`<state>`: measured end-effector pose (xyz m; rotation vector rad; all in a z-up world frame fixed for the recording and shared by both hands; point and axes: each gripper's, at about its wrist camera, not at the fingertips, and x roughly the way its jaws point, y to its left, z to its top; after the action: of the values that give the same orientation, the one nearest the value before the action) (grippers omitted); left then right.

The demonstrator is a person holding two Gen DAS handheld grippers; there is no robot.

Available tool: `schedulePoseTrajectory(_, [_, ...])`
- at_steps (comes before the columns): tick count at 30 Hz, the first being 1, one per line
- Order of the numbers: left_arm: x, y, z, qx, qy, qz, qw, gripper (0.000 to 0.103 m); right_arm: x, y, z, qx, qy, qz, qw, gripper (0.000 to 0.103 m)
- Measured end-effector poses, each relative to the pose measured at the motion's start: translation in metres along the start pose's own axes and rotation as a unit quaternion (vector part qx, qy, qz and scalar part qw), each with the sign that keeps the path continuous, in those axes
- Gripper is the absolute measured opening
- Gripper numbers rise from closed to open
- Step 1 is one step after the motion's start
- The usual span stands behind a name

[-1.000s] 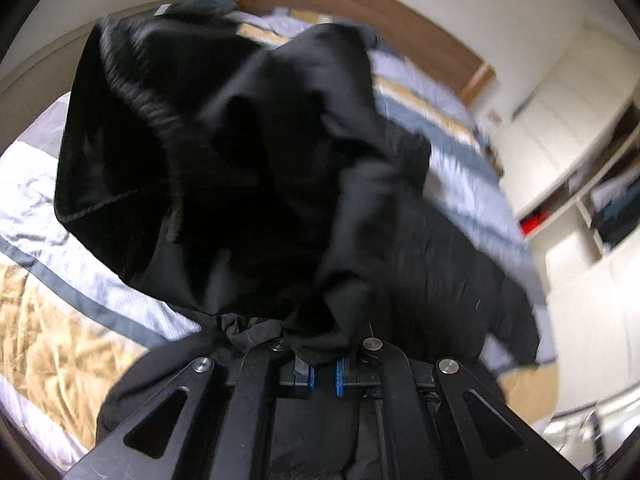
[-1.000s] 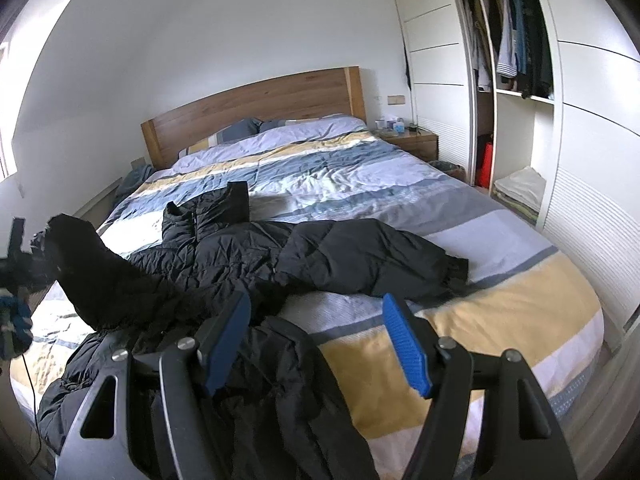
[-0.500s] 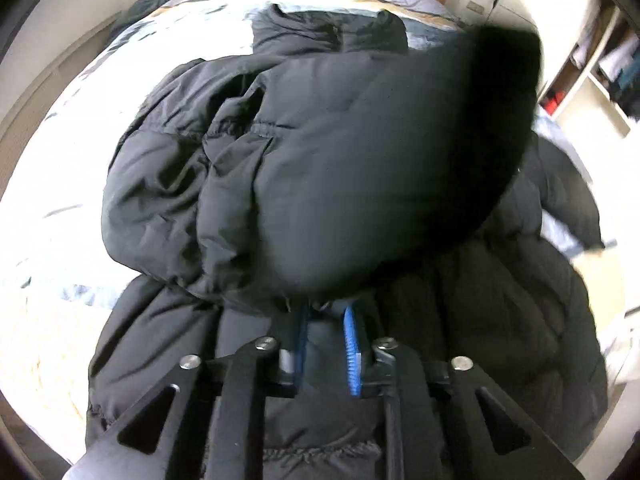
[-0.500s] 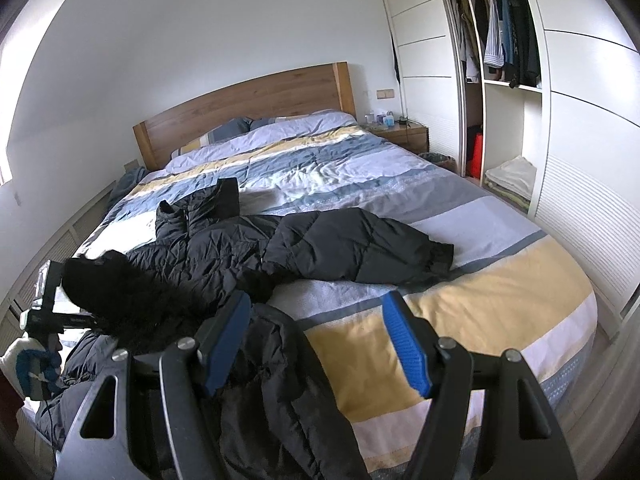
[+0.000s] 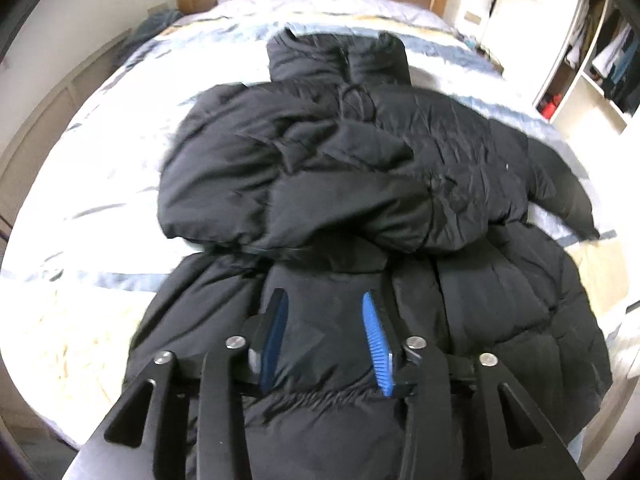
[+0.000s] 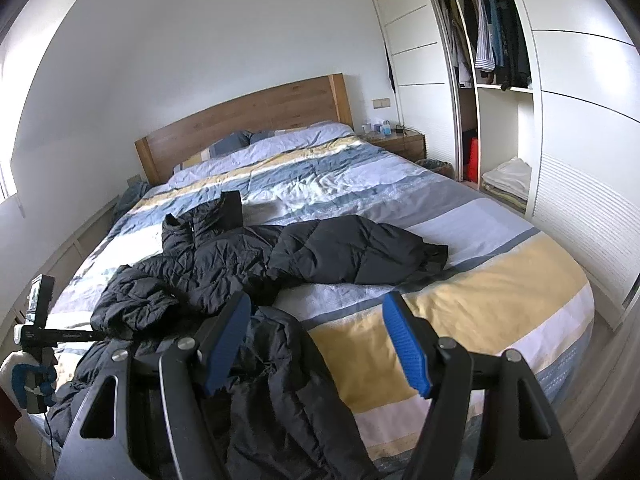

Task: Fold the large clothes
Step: 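Move the right tool to the other coat sleeve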

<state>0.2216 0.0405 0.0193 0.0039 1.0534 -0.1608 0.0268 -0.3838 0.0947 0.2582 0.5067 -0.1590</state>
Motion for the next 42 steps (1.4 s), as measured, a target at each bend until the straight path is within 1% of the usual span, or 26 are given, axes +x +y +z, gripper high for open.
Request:
schedulePoseTrajectory(1, [-0.006, 0.002, 0.0, -0.004, -0.005, 0.0, 1.0, 0.046, -0.003, 0.001, -0.001, 0.001, -0.001, 0.002, 1.0, 0.067])
schedulePoseTrajectory(4, [-0.028, 0.009, -0.005, -0.016, -0.017, -0.012, 0.9997, 0.051, -0.012, 0.004, -0.003, 0.004, -0.008, 0.01, 1.0, 0.067])
schedulePoseTrajectory(8, [-0.056, 0.015, -0.017, -0.032, -0.028, -0.048, 0.998, 0.055, -0.022, 0.005, -0.007, 0.016, -0.014, 0.019, 1.0, 0.067])
schedulePoseTrajectory(9, [-0.061, 0.015, -0.021, -0.034, -0.03, -0.054, 0.9975, 0.058, -0.024, 0.005, -0.009, 0.021, -0.014, 0.021, 0.999, 0.067])
schedulePoseTrajectory(11, [-0.073, 0.017, -0.028, -0.039, -0.039, -0.06, 0.9966, 0.069, -0.026, 0.002, -0.011, 0.03, -0.011, 0.021, 0.999, 0.067])
schedulePoseTrajectory(12, [-0.077, 0.017, -0.03, -0.041, -0.045, -0.061, 0.9963, 0.077, -0.027, 0.001, -0.011, 0.033, -0.009, 0.02, 0.999, 0.067])
schedulePoseTrajectory(13, [-0.081, 0.017, -0.034, -0.045, -0.053, -0.065, 0.9954, 0.08, -0.027, -0.001, -0.012, 0.036, -0.008, 0.019, 0.999, 0.067])
schedulePoseTrajectory(16, [-0.089, 0.016, -0.039, -0.055, -0.063, -0.081, 0.9932, 0.084, -0.023, -0.01, -0.013, 0.046, 0.003, 0.008, 0.999, 0.067])
schedulePoseTrajectory(18, [-0.091, 0.014, -0.04, -0.055, -0.068, -0.081, 0.9929, 0.086, -0.017, -0.017, -0.013, 0.058, 0.011, 0.005, 0.998, 0.067])
schedulePoseTrajectory(22, [-0.09, 0.014, -0.041, -0.072, -0.074, -0.093, 0.9903, 0.087, 0.008, -0.037, -0.014, 0.09, 0.04, 0.006, 0.995, 0.067])
schedulePoseTrajectory(24, [-0.089, 0.014, -0.041, -0.084, -0.075, -0.095, 0.9891, 0.088, 0.023, -0.046, -0.014, 0.104, 0.053, 0.015, 0.993, 0.067])
schedulePoseTrajectory(28, [-0.082, 0.012, -0.038, -0.092, -0.066, -0.086, 0.9898, 0.087, 0.064, -0.067, -0.019, 0.147, 0.09, 0.037, 0.984, 0.067])
schedulePoseTrajectory(31, [-0.077, 0.007, -0.035, -0.088, -0.059, -0.076, 0.9915, 0.088, 0.093, -0.082, -0.023, 0.186, 0.107, 0.062, 0.975, 0.068])
schedulePoseTrajectory(33, [-0.073, 0.004, -0.032, -0.087, -0.056, -0.069, 0.9922, 0.088, 0.109, -0.091, -0.025, 0.207, 0.114, 0.071, 0.969, 0.067])
schedulePoseTrajectory(38, [-0.06, 0.003, -0.026, -0.103, -0.044, -0.066, 0.9915, 0.088, 0.157, -0.119, -0.027, 0.276, 0.128, 0.093, 0.948, 0.068])
schedulePoseTrajectory(40, [-0.055, 0.002, -0.026, -0.104, -0.039, -0.058, 0.9921, 0.088, 0.181, -0.131, -0.028, 0.306, 0.132, 0.1, 0.938, 0.068])
schedulePoseTrajectory(42, [-0.05, 0.004, -0.025, -0.11, -0.031, -0.05, 0.9922, 0.088, 0.197, -0.14, -0.028, 0.322, 0.136, 0.102, 0.931, 0.068])
